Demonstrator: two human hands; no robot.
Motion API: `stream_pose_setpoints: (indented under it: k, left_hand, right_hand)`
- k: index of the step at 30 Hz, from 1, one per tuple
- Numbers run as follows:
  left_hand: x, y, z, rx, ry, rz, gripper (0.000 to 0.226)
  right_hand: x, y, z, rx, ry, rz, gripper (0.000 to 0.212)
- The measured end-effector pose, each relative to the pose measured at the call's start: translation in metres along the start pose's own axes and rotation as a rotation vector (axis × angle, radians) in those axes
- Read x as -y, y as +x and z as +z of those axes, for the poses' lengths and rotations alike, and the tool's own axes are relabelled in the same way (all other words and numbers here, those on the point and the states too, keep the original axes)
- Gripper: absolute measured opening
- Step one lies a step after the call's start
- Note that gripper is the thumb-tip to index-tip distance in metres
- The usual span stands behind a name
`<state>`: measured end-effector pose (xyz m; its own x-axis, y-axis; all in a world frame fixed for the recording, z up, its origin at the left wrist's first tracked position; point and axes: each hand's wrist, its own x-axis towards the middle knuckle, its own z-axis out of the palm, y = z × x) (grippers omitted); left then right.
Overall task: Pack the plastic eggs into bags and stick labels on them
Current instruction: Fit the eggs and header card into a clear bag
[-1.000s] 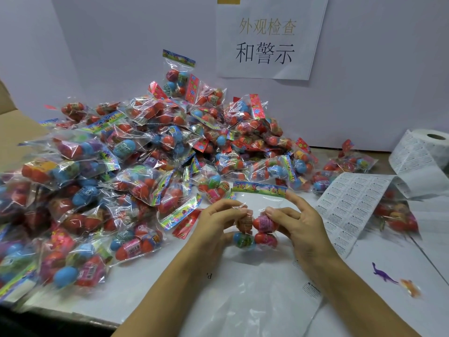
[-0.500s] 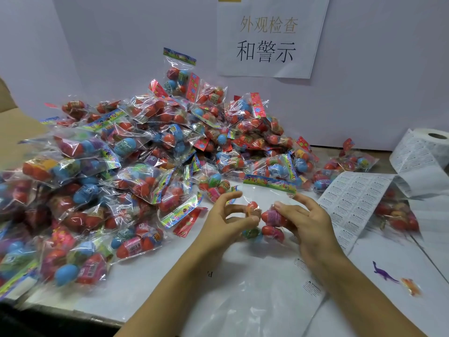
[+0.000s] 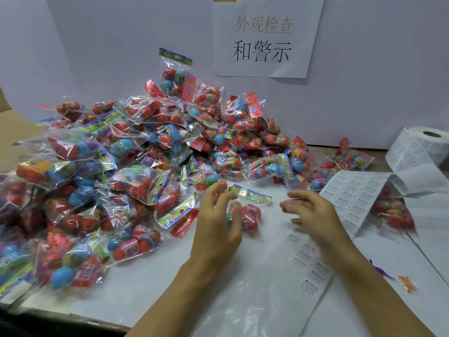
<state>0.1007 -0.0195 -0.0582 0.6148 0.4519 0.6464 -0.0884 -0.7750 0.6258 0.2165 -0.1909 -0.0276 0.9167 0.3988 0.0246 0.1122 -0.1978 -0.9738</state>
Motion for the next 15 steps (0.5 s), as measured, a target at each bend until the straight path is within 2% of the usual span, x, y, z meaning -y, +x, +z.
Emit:
stream_pose_setpoints:
  k: [2,4,6,10,13,15]
  left_hand:
    - [-0.005,-0.003,-0.001,0.009,-0.055,0.095,0.011]
    - [-0.009,-0.006,-0.003,0.171,-0.175,0.118,0.019]
    - [-0.012,-0.01,-0.003,0.356,-0.219,0.16,0.022]
    - [-0.012,-0.017,-0.003,0.654,-0.008,0.27,0.055]
    - [-0.014,-0.016,-0.006,0.682,0.049,0.273,0.062]
    - [-0.017,-0.015,-0.007,0.691,0.041,0.223,0.059]
  right_hand:
    - [0.001,-0.002,-0.007,0.247,-0.328,-0.135,0.036]
    - [0.003,-0.007,-0.01,0.499,-0.573,-0.171,0.045]
    - [0.006,-0.01,-0.011,0.618,-0.736,-0.211,0.048]
    - [0.01,-0.013,-0.016,0.662,-0.827,-0.136,0.047]
    - [0.01,-0.016,-0.015,0.675,-0.859,-0.084,0.043]
    - [0.012,-0.014,-0.015,0.618,-0.821,-0.121,0.034]
